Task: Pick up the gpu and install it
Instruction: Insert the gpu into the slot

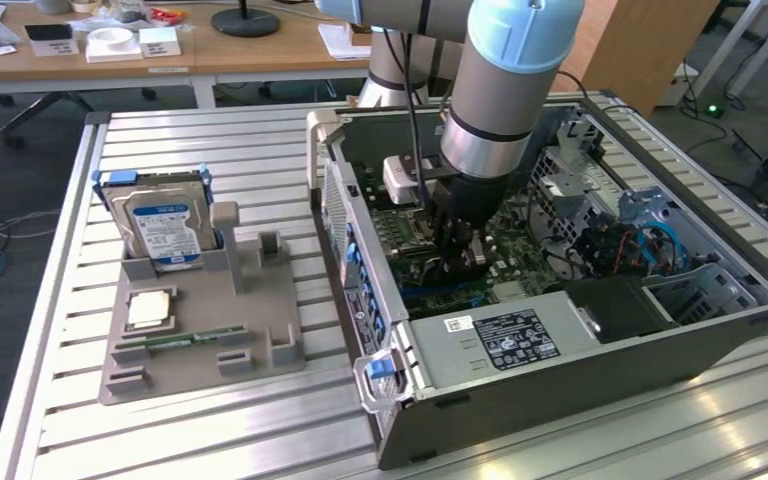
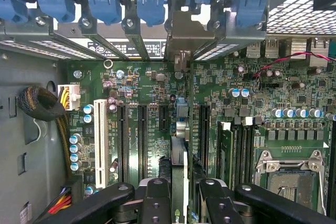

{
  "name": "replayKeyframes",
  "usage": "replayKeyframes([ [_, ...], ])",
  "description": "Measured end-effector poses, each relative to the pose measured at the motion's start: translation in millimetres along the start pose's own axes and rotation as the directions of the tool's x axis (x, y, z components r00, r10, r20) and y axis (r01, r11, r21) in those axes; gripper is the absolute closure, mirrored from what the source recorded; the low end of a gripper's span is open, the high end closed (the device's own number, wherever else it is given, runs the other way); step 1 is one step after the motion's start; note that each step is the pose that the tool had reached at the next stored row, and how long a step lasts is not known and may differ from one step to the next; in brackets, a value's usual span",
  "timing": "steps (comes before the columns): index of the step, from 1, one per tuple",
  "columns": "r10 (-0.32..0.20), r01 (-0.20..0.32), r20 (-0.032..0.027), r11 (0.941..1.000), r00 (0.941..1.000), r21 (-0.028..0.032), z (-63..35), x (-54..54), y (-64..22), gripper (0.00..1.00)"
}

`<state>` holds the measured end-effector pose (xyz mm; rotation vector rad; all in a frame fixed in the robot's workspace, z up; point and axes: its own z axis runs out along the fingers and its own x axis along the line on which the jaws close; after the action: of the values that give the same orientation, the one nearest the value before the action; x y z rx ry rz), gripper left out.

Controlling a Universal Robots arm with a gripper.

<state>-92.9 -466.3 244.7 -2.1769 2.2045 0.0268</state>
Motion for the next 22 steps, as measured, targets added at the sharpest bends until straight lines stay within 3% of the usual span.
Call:
replayKeyframes([
  [8,0.0,0.0,-0.0003,1.0,1.0,0.0001,0.0,0.0,0.0,0.73],
  [11,0.0,0.0,-0.0001,1.0,1.0,0.0,0.0,0.0,0.0,0.61],
  [16,0.0,0.0,0.0,1.0,1.0,0.0,0.0,0.0,0.0,0.61],
  [22,0.0,0.0,0.0,1.0,1.0,0.0,-11.4,-0.5,-0.2,0.61],
])
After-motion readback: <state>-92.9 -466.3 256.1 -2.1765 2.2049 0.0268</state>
